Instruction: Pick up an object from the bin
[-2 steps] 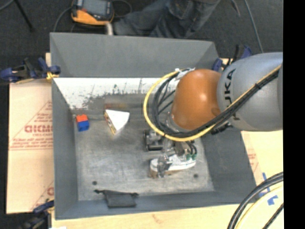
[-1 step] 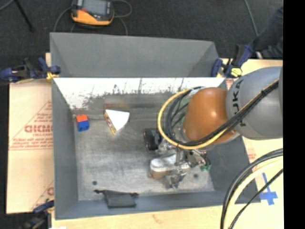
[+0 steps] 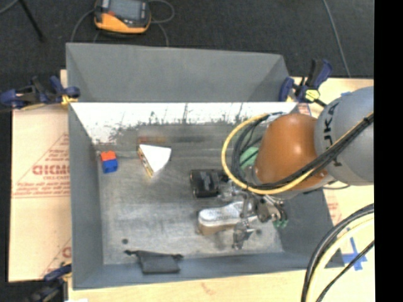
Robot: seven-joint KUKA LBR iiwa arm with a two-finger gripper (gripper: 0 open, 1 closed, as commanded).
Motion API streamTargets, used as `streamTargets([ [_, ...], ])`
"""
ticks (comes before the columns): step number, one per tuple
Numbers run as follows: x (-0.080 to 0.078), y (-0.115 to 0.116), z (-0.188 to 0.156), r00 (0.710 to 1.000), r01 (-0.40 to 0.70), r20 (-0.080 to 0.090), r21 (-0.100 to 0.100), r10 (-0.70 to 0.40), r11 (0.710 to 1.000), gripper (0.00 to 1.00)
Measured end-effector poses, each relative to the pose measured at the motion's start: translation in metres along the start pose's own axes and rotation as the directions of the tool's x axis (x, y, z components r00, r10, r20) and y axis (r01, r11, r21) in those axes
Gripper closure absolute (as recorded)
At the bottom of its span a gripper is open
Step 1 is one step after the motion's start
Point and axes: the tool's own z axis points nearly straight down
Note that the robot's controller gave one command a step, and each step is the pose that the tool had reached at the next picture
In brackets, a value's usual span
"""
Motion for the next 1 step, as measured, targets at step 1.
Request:
streamTargets([
  [1, -0.0095, -0.0024, 0.0297, 0.967, 0.254, 0.002, 0.002, -0.254, 0.967, 0.0],
])
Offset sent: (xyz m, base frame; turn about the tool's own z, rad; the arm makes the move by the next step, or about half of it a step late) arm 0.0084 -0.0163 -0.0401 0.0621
